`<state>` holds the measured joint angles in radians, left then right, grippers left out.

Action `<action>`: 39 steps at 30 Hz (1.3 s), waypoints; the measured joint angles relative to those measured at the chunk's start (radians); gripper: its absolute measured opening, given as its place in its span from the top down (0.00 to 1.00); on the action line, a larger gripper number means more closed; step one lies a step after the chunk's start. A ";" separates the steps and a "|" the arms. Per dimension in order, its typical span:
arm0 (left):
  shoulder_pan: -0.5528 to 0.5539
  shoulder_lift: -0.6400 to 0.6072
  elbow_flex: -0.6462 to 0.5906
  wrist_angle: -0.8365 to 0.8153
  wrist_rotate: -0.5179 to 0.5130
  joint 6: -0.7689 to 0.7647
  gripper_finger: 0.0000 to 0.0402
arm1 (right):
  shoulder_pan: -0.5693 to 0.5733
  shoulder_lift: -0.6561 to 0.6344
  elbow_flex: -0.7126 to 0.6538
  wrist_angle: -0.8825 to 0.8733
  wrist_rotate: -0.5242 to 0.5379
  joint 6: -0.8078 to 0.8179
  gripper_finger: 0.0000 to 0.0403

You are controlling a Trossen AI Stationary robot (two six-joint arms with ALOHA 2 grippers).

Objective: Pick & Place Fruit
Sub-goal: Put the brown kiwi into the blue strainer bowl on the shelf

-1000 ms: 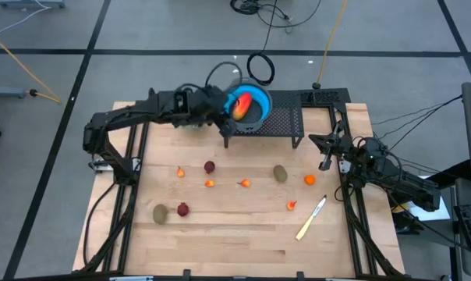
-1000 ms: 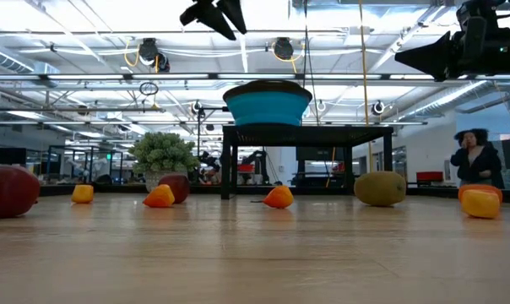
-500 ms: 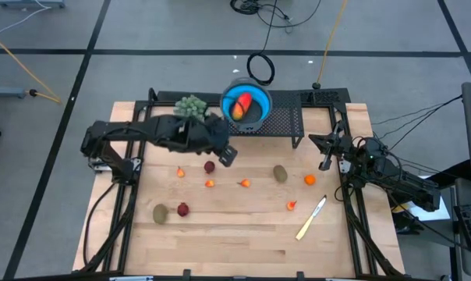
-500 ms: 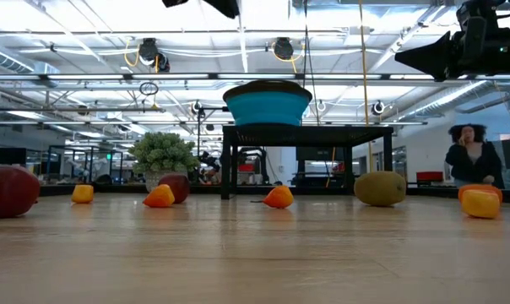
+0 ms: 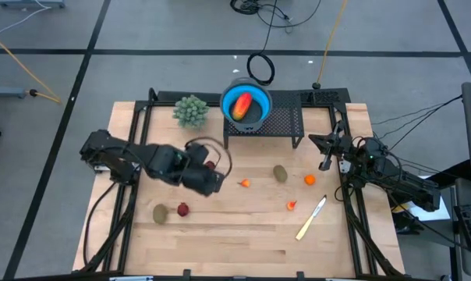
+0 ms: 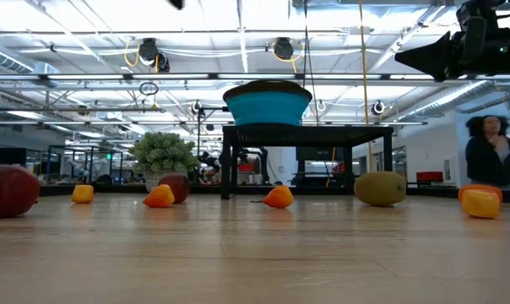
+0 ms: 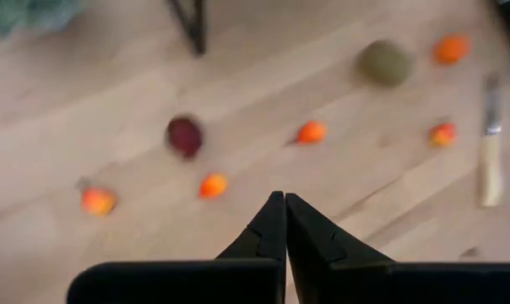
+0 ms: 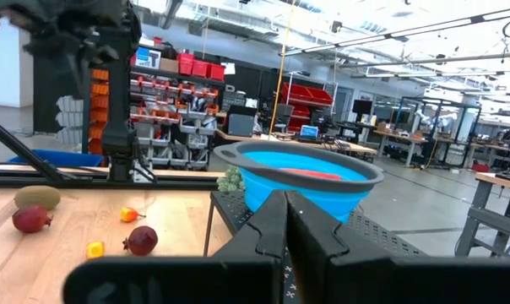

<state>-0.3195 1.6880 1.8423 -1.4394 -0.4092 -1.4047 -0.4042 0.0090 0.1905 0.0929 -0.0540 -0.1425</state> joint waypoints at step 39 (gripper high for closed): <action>-0.207 -0.447 -0.935 0.345 0.381 -0.641 1.00 | 0.000 0.000 0.000 -0.007 -0.003 0.000 1.00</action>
<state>-0.5262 1.2409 0.9074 -1.0946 -0.0283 -2.0457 -0.4042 0.0090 0.1905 0.0860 -0.0566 -0.1421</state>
